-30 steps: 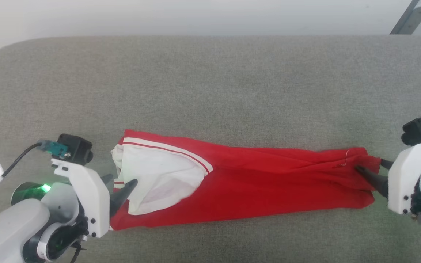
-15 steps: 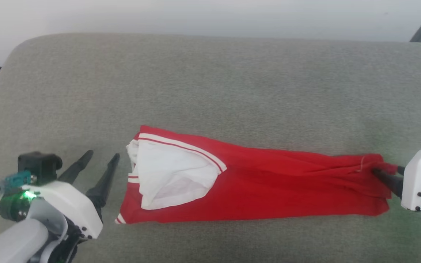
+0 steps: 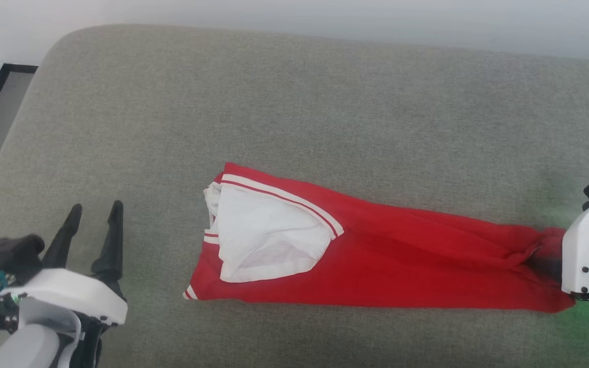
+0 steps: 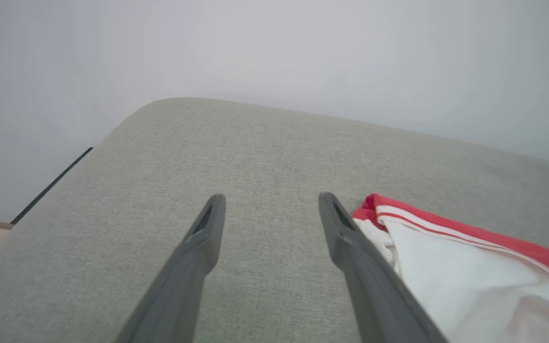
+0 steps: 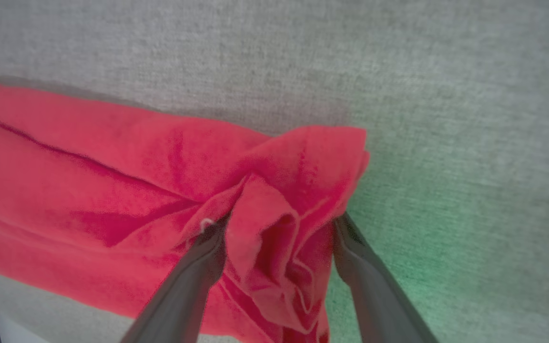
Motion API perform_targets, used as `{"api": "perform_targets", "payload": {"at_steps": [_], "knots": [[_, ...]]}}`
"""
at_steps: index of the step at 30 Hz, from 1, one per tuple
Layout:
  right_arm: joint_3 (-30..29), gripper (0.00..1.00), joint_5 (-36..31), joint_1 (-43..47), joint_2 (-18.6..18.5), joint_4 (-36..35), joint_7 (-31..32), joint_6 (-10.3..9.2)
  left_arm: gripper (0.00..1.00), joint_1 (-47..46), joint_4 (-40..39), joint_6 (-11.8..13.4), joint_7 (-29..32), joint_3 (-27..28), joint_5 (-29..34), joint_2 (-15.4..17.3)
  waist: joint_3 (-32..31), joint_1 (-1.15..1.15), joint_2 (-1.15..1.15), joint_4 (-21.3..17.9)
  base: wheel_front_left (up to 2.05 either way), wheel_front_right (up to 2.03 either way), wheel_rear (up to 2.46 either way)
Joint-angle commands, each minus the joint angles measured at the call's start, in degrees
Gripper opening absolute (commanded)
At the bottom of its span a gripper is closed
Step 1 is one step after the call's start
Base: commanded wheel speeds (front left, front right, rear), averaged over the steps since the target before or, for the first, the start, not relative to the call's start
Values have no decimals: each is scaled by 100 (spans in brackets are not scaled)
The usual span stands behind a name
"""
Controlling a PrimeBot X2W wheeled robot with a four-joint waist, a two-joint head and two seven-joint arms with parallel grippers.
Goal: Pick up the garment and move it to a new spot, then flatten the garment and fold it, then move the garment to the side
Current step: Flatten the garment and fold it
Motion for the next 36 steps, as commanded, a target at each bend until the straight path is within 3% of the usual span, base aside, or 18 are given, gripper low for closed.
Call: {"api": "perform_targets", "payload": {"at_steps": [1,9,16,29,36], "knots": [[245,0,98,130,272,163,58,5,100,75,-1,-61,-21,114,77,-105,8,0,-1,24,0,0,0],[169,0,845,-92,100,-13,65,4,100,733,309,-816,-23,1484,927,-1048,-16,0,-1,12,0,0,0],[-121,0,923,-168,-313,-120,-141,1,100,885,445,-1279,-23,2093,1507,-1537,-50,0,-1,-148,0,0,0],[-1069,0,410,-495,-1010,725,-663,-2,100,641,630,-1746,-23,2450,2040,-1883,48,0,-1,-457,0,0,0],[-1151,0,186,-692,-913,983,-964,-1,100,563,743,-1890,-23,2467,2165,-1953,64,0,-1,-578,0,0,0]]}}
